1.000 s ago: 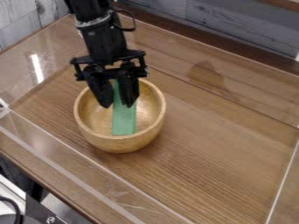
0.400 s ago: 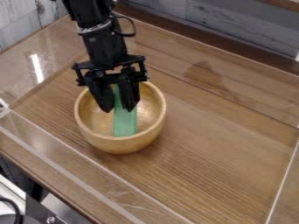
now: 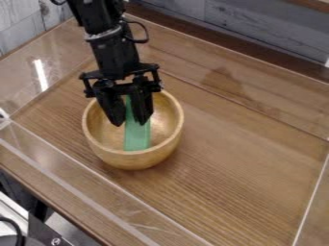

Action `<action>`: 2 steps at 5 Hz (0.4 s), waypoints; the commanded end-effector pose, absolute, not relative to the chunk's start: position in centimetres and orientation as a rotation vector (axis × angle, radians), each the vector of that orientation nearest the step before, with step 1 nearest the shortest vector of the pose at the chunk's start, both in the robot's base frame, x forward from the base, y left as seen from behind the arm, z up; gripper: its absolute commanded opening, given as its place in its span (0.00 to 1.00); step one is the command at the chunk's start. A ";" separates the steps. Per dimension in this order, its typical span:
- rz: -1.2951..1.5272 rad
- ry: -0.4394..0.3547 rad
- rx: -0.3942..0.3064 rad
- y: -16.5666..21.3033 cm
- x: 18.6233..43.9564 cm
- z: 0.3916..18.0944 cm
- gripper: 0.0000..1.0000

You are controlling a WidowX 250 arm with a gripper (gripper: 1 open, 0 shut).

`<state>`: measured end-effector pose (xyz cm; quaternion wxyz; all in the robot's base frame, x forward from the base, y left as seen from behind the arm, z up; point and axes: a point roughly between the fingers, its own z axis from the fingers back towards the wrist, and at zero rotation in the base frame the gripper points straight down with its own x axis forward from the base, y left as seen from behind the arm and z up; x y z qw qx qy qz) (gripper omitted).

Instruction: Put the green block in the brown bowl

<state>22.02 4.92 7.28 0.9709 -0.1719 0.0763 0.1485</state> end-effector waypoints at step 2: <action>0.308 0.135 -0.355 5.2 22.4 7.8 0.00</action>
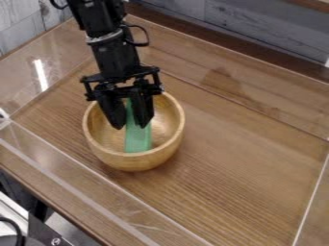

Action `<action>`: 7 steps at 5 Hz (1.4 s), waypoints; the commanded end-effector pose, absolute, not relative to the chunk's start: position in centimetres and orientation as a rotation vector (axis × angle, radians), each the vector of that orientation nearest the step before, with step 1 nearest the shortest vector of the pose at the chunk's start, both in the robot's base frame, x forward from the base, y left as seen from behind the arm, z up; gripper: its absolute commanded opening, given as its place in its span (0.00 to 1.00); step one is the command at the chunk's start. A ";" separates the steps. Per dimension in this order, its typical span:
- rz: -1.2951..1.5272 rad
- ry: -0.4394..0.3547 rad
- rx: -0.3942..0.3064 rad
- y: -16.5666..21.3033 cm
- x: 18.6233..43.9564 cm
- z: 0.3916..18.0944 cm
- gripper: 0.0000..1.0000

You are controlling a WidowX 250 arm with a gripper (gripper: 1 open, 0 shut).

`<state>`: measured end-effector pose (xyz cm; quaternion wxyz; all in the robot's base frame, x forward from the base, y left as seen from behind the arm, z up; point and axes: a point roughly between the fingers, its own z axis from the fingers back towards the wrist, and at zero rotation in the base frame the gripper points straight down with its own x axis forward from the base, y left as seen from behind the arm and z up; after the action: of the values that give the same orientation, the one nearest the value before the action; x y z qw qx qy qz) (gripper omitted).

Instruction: Put the green block in the brown bowl

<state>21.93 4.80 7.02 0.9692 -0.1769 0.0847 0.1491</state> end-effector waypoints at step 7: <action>0.179 0.078 -0.348 2.8 25.7 15.3 1.00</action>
<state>25.31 2.73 13.40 0.9760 -0.1801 0.0756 0.0965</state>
